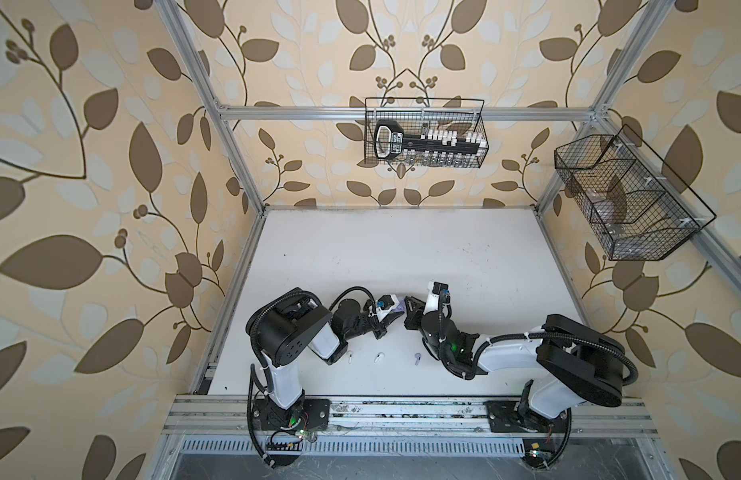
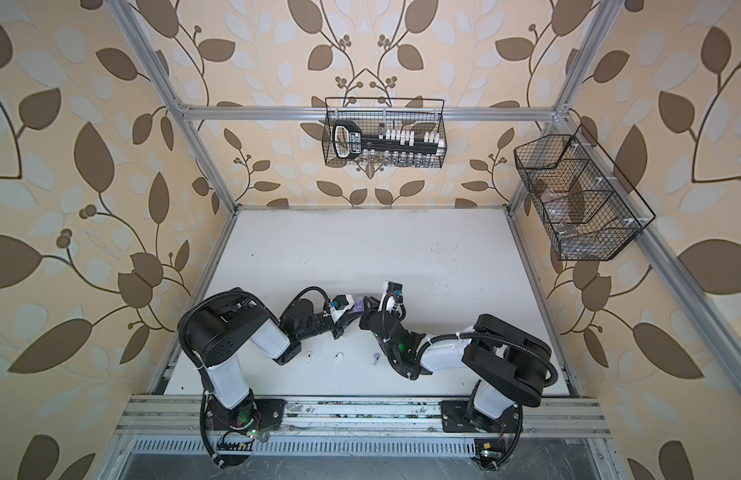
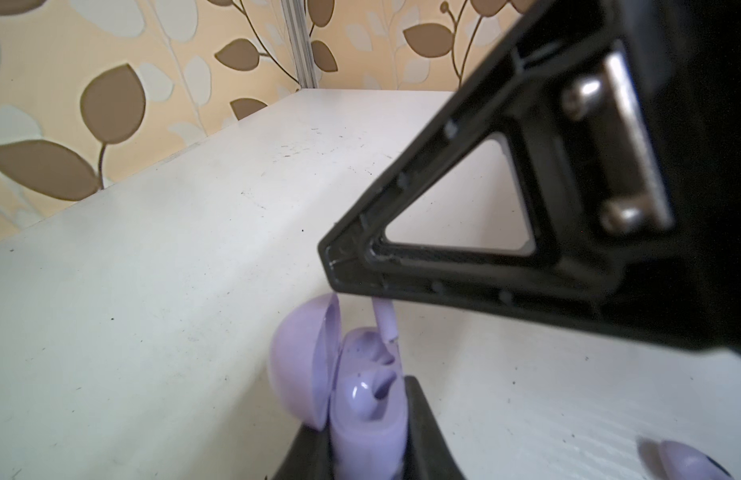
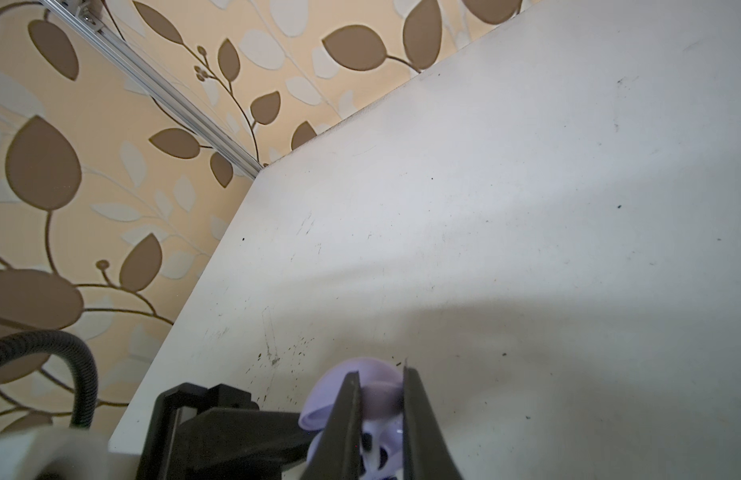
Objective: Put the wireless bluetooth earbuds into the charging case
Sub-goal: 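Lower the earbud into a slot of the open lavender case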
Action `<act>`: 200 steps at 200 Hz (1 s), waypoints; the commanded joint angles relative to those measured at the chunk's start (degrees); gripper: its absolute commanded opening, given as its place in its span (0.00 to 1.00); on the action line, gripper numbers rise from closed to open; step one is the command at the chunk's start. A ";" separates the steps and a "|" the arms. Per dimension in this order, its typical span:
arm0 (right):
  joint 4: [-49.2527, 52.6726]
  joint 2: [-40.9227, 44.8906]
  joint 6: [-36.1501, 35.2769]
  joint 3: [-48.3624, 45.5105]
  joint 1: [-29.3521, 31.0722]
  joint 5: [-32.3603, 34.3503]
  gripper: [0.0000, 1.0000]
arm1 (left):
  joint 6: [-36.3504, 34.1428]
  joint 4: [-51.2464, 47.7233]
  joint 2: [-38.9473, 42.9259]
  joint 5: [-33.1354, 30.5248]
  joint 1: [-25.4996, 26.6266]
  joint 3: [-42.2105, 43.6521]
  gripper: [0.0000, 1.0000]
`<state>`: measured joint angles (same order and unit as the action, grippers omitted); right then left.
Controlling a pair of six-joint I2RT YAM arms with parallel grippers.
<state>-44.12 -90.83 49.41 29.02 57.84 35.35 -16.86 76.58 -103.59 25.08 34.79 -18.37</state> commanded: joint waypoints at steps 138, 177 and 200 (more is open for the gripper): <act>-5.55 -4.36 -1.15 1.70 -1.58 -0.71 0.14 | 1.92 4.29 0.34 1.15 -1.15 -1.67 0.04; -5.64 -4.52 -1.60 2.60 -1.41 -0.81 0.14 | 2.02 4.29 0.30 1.20 -1.29 -1.65 0.04; -5.39 -4.70 -1.80 3.06 -1.36 -0.67 0.14 | 2.24 4.44 0.27 1.11 -1.41 -1.62 0.04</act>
<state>-48.31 -94.80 48.40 30.35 56.34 34.83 -15.00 76.58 -103.61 25.08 34.02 -18.90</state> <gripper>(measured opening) 0.147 0.232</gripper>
